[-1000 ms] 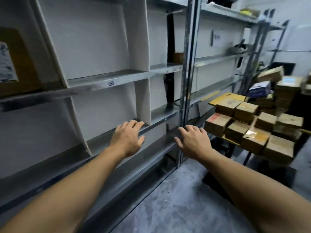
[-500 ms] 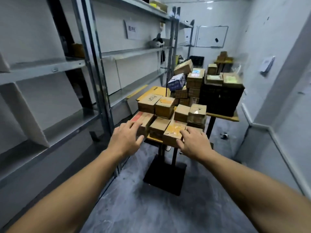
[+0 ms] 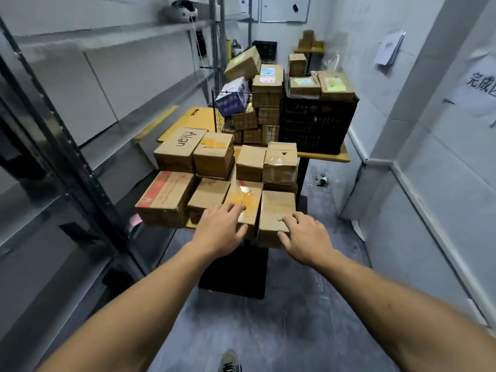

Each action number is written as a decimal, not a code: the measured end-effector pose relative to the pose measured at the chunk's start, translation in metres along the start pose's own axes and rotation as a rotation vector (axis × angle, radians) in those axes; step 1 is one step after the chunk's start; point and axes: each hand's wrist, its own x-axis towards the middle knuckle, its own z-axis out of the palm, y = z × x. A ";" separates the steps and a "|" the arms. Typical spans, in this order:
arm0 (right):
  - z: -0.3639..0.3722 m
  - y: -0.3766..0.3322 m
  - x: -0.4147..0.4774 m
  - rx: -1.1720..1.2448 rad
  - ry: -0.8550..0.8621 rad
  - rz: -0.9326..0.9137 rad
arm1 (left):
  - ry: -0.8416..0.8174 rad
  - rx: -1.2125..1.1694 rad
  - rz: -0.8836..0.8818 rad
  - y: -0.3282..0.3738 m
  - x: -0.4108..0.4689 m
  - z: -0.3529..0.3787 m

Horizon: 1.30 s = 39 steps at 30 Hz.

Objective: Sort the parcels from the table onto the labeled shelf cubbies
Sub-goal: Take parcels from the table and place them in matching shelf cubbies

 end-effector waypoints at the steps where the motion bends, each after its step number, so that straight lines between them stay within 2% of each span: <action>1: 0.007 0.002 0.012 0.009 -0.015 0.019 | -0.029 -0.005 0.006 -0.004 0.017 0.011; 8: 0.047 0.021 0.070 0.019 -0.126 0.170 | -0.180 -0.002 0.084 -0.020 0.105 0.088; 14: 0.067 0.039 0.079 0.106 -0.260 0.293 | -0.278 0.007 0.128 -0.017 0.122 0.120; 19: 0.081 0.044 0.085 0.445 -0.311 0.396 | -0.292 0.011 0.078 -0.011 0.121 0.125; 24: 0.079 0.042 0.086 0.743 -0.134 0.522 | -0.298 -0.211 -0.102 -0.002 0.113 0.125; 29: 0.068 0.056 0.066 0.944 -0.073 0.523 | -0.151 -0.481 -0.130 0.021 0.094 0.110; 35: 0.049 0.071 0.048 1.149 0.060 0.399 | 0.154 -0.868 -0.198 0.062 0.084 0.078; 37: 0.040 0.076 0.048 1.191 0.109 0.345 | 0.253 -0.916 -0.275 0.070 0.081 0.072; 39: 0.030 0.080 0.052 1.240 0.151 0.273 | 0.343 -0.857 -0.355 0.073 0.080 0.069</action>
